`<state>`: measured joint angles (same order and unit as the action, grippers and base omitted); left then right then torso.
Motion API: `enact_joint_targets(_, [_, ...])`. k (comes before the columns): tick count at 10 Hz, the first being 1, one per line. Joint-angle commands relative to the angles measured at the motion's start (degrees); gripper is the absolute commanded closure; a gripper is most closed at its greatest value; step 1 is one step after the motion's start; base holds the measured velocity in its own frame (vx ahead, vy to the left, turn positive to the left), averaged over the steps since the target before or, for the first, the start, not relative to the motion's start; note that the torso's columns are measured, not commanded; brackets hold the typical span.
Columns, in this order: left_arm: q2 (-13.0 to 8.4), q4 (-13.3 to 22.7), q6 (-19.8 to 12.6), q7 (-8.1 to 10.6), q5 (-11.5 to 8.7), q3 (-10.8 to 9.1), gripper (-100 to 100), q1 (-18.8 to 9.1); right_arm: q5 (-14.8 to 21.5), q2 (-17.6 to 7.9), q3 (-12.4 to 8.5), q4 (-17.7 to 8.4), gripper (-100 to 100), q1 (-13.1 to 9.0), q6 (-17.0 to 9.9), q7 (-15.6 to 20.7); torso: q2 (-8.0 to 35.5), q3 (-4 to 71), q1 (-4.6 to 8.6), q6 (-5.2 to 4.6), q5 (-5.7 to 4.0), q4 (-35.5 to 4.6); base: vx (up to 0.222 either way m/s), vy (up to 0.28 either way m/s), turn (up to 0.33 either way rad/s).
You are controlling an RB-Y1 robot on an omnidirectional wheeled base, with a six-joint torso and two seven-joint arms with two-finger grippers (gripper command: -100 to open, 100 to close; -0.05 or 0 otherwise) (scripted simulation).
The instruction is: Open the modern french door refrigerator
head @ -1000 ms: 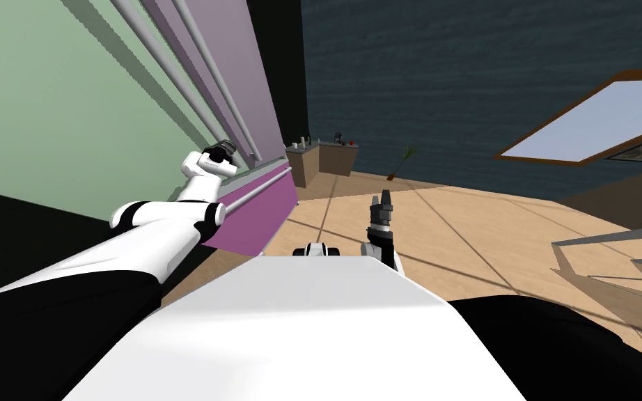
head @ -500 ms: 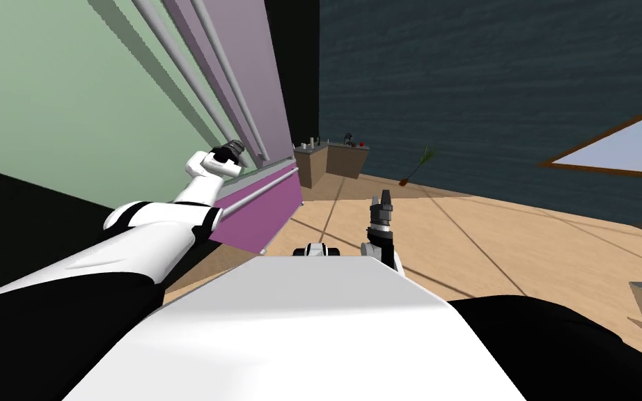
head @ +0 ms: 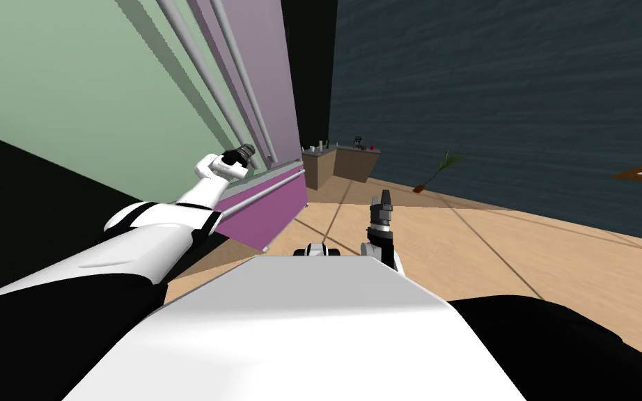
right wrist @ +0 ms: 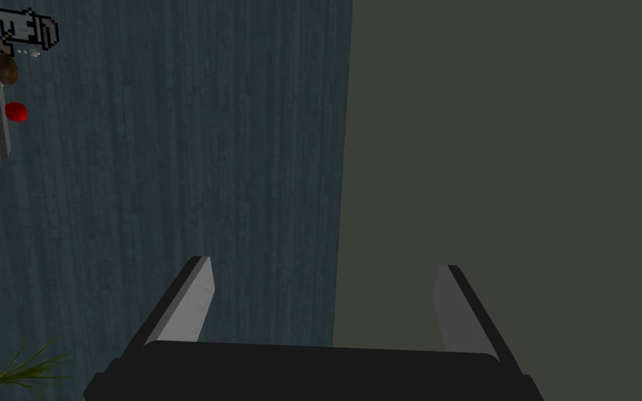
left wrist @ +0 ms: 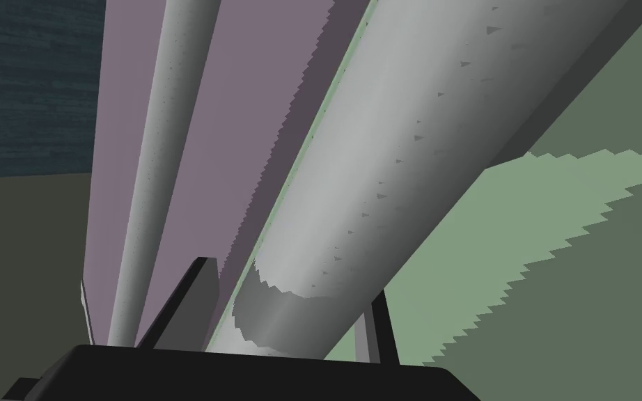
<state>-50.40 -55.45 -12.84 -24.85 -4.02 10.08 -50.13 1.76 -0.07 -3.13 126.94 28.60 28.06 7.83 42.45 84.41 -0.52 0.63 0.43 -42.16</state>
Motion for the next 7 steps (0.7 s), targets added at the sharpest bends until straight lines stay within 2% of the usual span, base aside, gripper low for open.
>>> enact_joint_targets(1, [-0.57,-2.98,-1.18,0.25,-3.68,2.07,100,1.71,0.0,0.0,0.0,0.0,0,-0.01,0.0,0.0,-0.18,0.14,-0.07,-0.18,0.02,0.12,0.021,-0.04,0.021])
enact_joint_targets(2, [-0.46,-3.1,-0.89,0.16,-2.75,1.66,100,1.47,0.0,-0.01,0.0,0.0,0,-0.02,0.0,0.0,-0.35,0.3,-0.11,-0.46,-0.04,0.14,-0.005,-0.014,-0.013])
enact_joint_targets(3, [1.8,-3.83,-2.17,0.02,-1.42,1.71,100,0.6,0.0,-0.01,0.0,0.0,0,-0.02,0.0,0.0,-0.42,0.34,-0.02,-0.53,-0.11,0.08,-0.086,0.075,-0.097])
enact_joint_targets(4, [3.51,-4.51,-3.5,-0.05,0.02,1.65,100,-0.19,0.0,-0.02,-0.01,-0.01,0,-0.03,-0.01,0.0,-0.32,0.28,0.08,-0.94,-0.15,0.15,-0.17,0.234,-0.198])
enact_joint_targets(5, [4.08,-4.51,-3.5,-0.05,0.02,1.65,100,-0.19,0.0,-0.04,-0.02,-0.01,0,-0.05,-0.01,0.0,-0.24,0.21,0.08,-1.05,-0.11,0.23,-0.15,0.225,-0.165])
enact_joint_targets(6, [6.13,-5.2,-4.83,-0.11,1.46,1.58,100,-0.99,0.0,-0.03,-0.01,-0.01,0,-0.04,-0.01,0.0,-0.51,0.38,0.21,-0.72,-0.16,0.17,-0.126,0.254,-0.14])
enact_joint_targets(7, [6.36,-5.2,-4.83,-0.11,1.46,1.58,100,-0.99,0.0,-0.04,-0.02,-0.01,0,-0.04,-0.01,0.0,-0.6,0.44,0.15,-0.64,-0.2,0.15,-0.107,0.188,-0.105])
